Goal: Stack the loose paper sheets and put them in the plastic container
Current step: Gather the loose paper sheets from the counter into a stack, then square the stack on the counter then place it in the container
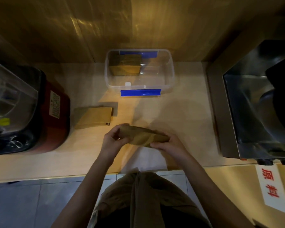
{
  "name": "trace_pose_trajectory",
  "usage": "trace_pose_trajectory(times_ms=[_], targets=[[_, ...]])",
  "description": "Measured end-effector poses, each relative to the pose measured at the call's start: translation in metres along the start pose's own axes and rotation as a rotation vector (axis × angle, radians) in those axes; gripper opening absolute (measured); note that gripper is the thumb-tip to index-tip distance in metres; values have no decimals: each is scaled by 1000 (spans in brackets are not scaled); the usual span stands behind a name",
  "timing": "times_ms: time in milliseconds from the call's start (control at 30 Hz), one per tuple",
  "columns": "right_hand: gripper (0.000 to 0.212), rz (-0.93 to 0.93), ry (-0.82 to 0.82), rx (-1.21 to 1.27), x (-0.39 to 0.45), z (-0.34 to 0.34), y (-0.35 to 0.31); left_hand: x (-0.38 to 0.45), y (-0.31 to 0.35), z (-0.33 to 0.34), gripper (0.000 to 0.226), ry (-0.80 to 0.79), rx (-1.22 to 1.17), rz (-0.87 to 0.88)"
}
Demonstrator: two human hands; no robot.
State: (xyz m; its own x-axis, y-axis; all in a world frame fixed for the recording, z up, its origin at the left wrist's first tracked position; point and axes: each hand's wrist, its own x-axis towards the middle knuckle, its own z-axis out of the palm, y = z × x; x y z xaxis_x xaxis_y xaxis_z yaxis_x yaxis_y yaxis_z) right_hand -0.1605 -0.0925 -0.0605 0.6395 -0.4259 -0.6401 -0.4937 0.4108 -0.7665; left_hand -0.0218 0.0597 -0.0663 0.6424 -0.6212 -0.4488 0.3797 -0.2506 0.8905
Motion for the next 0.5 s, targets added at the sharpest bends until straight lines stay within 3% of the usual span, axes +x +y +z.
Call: trace_pose_trajectory(times_ms=[167,333,500], targets=[[35,-171,199,-173,18,11,11,4,-25,16,37,168,263,77],[42,-181,345,3,29,24,26,10,-38,22,47,229,271,56],[37,-153,352,34,28,30,36,13,-43,32,50,250,204,20]])
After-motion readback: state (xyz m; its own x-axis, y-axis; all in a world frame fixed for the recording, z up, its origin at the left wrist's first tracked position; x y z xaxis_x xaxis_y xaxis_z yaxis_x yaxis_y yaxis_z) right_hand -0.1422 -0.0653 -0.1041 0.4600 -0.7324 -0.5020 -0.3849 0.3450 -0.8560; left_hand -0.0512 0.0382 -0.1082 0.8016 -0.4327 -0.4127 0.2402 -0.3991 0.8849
